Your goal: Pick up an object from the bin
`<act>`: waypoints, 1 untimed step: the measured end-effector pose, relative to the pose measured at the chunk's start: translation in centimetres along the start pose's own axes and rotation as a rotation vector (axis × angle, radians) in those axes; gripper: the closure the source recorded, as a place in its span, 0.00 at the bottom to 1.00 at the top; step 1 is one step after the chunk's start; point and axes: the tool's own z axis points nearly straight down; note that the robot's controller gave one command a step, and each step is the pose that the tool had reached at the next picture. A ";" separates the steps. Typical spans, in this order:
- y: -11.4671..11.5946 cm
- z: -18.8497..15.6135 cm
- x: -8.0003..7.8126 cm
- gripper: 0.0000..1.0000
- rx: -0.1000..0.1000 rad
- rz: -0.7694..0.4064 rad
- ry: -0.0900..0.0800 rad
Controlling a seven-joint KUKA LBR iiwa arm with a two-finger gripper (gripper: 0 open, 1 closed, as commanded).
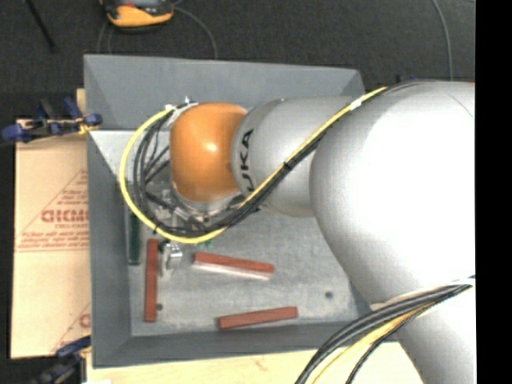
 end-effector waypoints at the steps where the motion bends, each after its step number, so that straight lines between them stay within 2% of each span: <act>1: -0.3 0.0 0.0 0.00 -0.001 0.006 0.001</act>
Offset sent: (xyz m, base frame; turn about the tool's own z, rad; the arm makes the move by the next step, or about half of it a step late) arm 0.0016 -0.0022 0.0608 -0.1975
